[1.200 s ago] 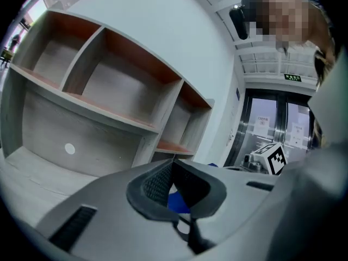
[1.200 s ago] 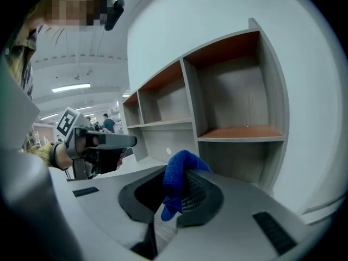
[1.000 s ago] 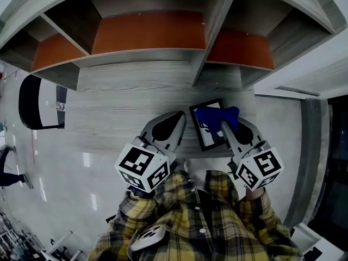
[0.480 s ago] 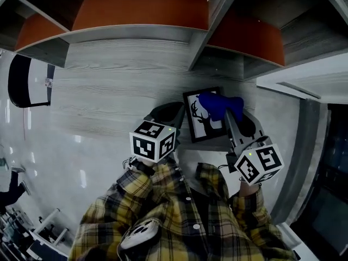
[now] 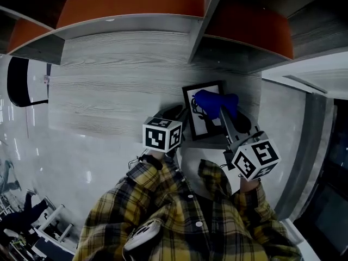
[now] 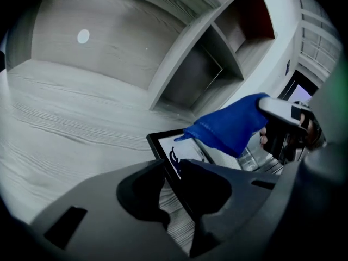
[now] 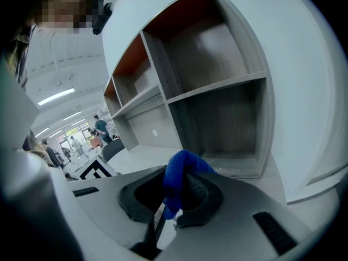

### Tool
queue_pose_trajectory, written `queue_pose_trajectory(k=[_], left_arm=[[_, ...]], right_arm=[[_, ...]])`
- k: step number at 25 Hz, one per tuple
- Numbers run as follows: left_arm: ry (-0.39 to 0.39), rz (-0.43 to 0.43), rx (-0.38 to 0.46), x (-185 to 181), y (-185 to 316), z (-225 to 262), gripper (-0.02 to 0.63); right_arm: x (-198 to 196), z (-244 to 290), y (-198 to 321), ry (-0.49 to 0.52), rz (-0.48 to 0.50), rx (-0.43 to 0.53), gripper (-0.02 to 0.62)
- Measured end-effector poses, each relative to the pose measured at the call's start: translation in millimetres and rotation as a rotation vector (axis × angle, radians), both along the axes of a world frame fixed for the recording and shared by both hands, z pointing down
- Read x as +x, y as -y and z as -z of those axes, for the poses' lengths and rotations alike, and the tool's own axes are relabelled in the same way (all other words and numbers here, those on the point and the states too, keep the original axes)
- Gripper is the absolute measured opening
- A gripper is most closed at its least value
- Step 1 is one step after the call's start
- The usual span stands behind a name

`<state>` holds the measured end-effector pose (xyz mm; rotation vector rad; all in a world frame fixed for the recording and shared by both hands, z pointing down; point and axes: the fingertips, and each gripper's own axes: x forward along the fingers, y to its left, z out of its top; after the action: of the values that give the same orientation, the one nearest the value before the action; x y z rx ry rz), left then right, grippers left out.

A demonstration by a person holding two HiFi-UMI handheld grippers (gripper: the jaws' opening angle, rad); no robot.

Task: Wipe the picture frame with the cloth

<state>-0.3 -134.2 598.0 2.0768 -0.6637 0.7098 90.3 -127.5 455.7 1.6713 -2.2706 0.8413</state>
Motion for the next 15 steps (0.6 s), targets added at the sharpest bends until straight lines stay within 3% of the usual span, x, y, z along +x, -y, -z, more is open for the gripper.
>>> queue_pose_trajectory(k=[6, 15], left_arm=[[0.046, -0.030, -0.036, 3, -13, -27, 0.083], [-0.029, 0.004, -0.098, 6, -16, -32, 0.075]], right_arm=[[4, -6, 8, 0.008, 0.006, 0.005, 0.041], [-23, -27, 26, -0.002, 0.087, -0.010, 0.041]])
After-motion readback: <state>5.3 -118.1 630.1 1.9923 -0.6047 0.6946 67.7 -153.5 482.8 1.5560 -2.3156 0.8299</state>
